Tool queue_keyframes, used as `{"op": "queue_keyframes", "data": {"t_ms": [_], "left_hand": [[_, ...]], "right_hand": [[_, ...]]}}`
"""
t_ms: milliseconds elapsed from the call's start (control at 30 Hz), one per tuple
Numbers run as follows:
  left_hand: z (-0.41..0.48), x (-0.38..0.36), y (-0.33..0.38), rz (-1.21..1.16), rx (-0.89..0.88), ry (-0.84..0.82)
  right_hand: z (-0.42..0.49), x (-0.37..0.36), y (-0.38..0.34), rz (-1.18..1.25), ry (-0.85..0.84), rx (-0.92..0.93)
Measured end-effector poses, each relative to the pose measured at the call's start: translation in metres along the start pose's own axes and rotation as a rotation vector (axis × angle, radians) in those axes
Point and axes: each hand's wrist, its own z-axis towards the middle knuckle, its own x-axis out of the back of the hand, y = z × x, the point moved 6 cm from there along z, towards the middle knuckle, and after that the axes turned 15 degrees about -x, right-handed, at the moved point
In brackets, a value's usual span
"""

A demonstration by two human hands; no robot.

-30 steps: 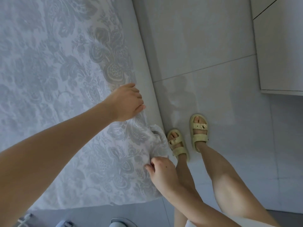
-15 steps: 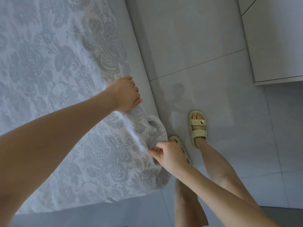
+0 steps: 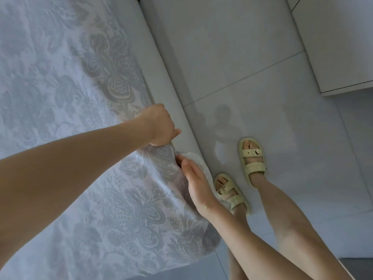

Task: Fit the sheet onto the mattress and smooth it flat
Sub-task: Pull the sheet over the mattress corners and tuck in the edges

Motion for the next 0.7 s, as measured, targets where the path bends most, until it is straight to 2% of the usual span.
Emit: {"op": "queue_keyframes", "data": {"t_ms": [100, 200, 267, 333, 400, 533, 600, 700], "left_hand": [[-0.007, 0.009, 0.0, 0.01, -0.027, -0.033], [-0.017, 0.017, -0.009, -0.089, 0.013, -0.02], [-0.025, 0.024, -0.016, -0.122, 0.015, 0.104], [-0.034, 0.033, -0.016, -0.14, -0.014, 0.33], [-0.04, 0.037, -0.003, -0.149, -0.084, 0.418], [-0.029, 0.003, 0.03, -0.181, -0.159, 0.273], [-0.019, -0.006, 0.035, -0.158, -0.117, 0.218], [-0.004, -0.004, 0.041, -0.082, -0.076, 0.059]], "right_hand": [[0.011, -0.012, 0.007, -0.001, -0.137, -0.174], [0.031, -0.026, 0.019, -0.015, -0.216, -0.357], [0.042, -0.025, 0.023, 0.024, -0.237, -0.418], [0.045, -0.02, 0.033, 0.039, -0.27, -0.462], [0.041, -0.014, 0.053, 0.063, -0.304, -0.523], [0.024, 0.003, 0.089, 0.119, -0.268, -0.674], [0.015, 0.011, 0.086, 0.136, -0.227, -0.645], [0.001, 0.03, 0.088, 0.035, -0.046, -0.596]]}}
